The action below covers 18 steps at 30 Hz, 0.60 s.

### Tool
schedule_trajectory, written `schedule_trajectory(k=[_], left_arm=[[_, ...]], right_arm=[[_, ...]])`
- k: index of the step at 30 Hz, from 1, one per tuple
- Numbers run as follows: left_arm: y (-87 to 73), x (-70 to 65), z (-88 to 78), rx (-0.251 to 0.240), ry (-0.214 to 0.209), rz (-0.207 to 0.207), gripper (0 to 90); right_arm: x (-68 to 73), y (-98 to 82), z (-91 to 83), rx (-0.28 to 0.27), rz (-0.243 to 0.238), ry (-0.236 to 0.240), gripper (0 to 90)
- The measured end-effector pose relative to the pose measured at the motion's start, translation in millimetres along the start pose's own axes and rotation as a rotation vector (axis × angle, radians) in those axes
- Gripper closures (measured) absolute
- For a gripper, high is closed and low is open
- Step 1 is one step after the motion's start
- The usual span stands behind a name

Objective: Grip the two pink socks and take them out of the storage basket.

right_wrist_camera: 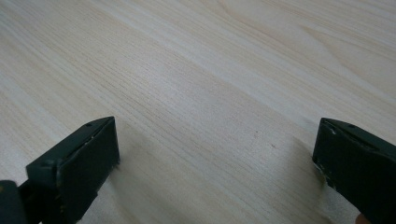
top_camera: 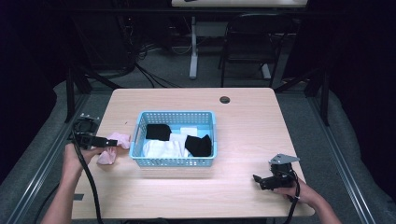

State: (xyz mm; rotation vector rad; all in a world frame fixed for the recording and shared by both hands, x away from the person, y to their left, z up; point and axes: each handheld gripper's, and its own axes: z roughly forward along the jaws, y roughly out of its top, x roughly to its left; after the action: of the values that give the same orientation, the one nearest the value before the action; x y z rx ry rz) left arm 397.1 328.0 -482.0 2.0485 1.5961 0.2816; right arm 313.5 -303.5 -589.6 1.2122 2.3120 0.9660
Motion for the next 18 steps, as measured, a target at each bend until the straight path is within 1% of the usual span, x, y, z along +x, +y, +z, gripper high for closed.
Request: schedule_trajectory(k=[1,3,5,6,7,9,10,13,14,15,16,18], left_arm=[[-3.2,-1.4,-2.7,-0.011,-0.001,0.003,22.2],[-10.3,-4.5,-7.9,-0.023,-0.001,0.009,19.5],[-20.4,-8.9,-11.5,-0.042,-0.001,0.011,17.4],[-28.8,-11.8,-13.0,-0.041,-0.006,0.015,15.8],[-28.8,-11.8,-13.0,-0.041,-0.006,0.015,15.7],[-39.4,-14.6,-13.1,-0.051,-0.007,0.013,15.6],[-45.4,-16.7,-11.6,-0.048,-0.005,0.019,15.6],[-58.2,-19.5,-6.3,-0.047,-0.006,0.019,15.2],[-65.2,-21.9,-1.3,-0.042,0.006,0.020,14.5],[-65.2,-21.9,-1.3,-0.042,0.006,0.020,14.1],[-66.6,-23.3,1.3,-0.031,0.012,0.030,14.1],[-68.8,-25.3,6.0,-0.035,0.008,0.039,11.4]], right_arm=[[0.0,0.0,0.0,0.000,0.000,0.000,0.0],[0.0,0.0,0.0,0.000,0.000,0.000,0.0],[-0.1,0.1,-0.3,0.003,-0.002,-0.003,0.0],[0.0,0.1,-0.4,0.003,-0.003,-0.004,0.0],[0.0,0.1,-0.4,0.003,-0.003,-0.004,0.0],[0.0,0.1,-0.4,0.004,-0.002,-0.004,0.0],[0.0,0.1,-0.4,0.004,-0.002,-0.004,0.0],[0.0,0.1,-0.4,0.003,-0.002,-0.004,0.0],[0.0,0.1,-0.4,0.004,-0.003,-0.004,0.0],[0.0,0.1,-0.4,0.004,-0.003,-0.004,0.0],[0.0,0.1,-0.4,0.004,-0.002,-0.004,0.0],[-0.1,0.1,-0.4,0.003,-0.002,-0.004,0.0]])
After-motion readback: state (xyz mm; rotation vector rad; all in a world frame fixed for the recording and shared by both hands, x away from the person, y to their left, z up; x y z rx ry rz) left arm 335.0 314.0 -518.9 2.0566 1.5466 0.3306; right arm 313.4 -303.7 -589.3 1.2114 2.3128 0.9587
